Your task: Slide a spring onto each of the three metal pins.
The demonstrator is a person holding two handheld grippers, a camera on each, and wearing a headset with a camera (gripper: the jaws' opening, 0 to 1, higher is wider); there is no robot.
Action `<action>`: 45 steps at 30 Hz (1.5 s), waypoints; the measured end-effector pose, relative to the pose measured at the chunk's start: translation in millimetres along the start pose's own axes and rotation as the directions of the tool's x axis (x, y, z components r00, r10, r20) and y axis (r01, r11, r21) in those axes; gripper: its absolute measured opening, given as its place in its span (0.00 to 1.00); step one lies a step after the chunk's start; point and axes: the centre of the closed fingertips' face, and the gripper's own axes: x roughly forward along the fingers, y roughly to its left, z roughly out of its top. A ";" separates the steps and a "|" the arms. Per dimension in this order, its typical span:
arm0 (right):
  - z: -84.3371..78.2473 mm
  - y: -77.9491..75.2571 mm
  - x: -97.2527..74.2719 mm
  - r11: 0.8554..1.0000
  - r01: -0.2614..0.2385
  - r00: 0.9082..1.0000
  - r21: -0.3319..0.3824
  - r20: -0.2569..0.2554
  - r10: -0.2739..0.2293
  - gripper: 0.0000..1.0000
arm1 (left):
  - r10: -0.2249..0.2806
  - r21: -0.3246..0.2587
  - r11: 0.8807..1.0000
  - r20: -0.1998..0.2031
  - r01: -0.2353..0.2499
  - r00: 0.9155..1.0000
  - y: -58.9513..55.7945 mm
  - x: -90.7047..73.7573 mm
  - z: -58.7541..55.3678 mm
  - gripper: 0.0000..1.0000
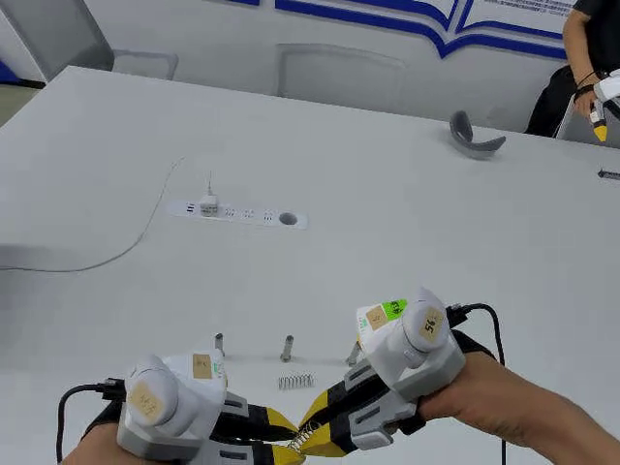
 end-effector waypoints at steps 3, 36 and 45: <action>-0.7 -2.9 2.0 1.000 0.013 1.000 0.008 -0.001 -0.013 0.12 | 0.013 -0.022 1.000 -0.003 -0.013 1.000 3.9 -5.8 -7.7 0.14; -25.2 -59.0 28.9 0.980 0.172 0.984 0.099 -0.060 -0.166 0.12 | 0.417 -0.253 0.874 -0.050 -0.415 0.908 98.0 -79.4 -79.2 0.37; -9.9 -85.2 41.9 0.977 0.188 0.981 0.102 -0.073 -0.181 0.12 | 0.485 -0.312 0.825 -0.039 -0.472 0.874 113.4 -94.1 -83.0 0.43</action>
